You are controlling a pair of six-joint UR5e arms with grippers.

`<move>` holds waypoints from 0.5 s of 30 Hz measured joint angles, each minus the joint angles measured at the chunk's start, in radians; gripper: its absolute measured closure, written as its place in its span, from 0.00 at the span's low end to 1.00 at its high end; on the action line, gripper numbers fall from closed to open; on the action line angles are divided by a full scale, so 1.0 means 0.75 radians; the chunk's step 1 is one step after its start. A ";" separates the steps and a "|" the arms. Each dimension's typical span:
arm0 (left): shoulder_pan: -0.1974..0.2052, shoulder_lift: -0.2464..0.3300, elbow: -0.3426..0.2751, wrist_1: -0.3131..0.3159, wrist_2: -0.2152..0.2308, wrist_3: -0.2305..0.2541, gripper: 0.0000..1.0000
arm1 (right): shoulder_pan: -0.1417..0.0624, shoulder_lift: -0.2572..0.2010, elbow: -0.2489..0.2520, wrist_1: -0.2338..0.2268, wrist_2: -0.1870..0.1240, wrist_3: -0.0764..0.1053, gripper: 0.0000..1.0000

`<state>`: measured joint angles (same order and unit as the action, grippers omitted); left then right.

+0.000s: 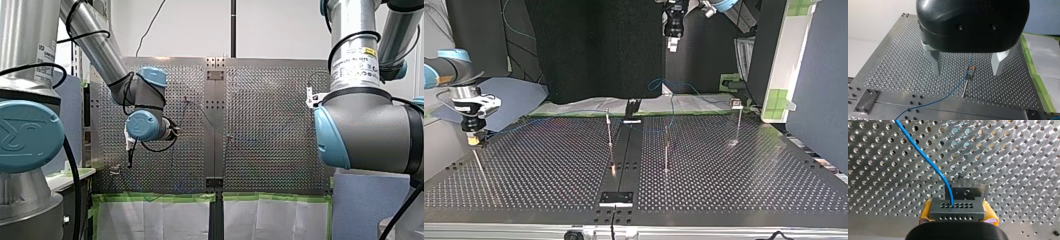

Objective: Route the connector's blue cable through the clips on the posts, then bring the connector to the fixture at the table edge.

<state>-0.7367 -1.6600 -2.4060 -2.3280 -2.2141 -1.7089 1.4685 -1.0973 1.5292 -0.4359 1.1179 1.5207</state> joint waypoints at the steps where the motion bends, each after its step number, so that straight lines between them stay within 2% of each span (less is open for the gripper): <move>1: 0.000 0.000 0.000 0.000 0.000 0.000 0.00 | 0.000 0.000 -0.002 -0.001 -0.004 -0.003 0.79; 15: 0.002 0.000 0.001 -0.001 0.000 0.000 0.00 | 0.009 0.001 -0.006 -0.022 -0.048 -0.018 0.77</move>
<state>-0.7349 -1.6602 -2.4049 -2.3285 -2.2142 -1.7088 1.4755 -1.0966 1.5248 -0.4523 1.0817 1.5074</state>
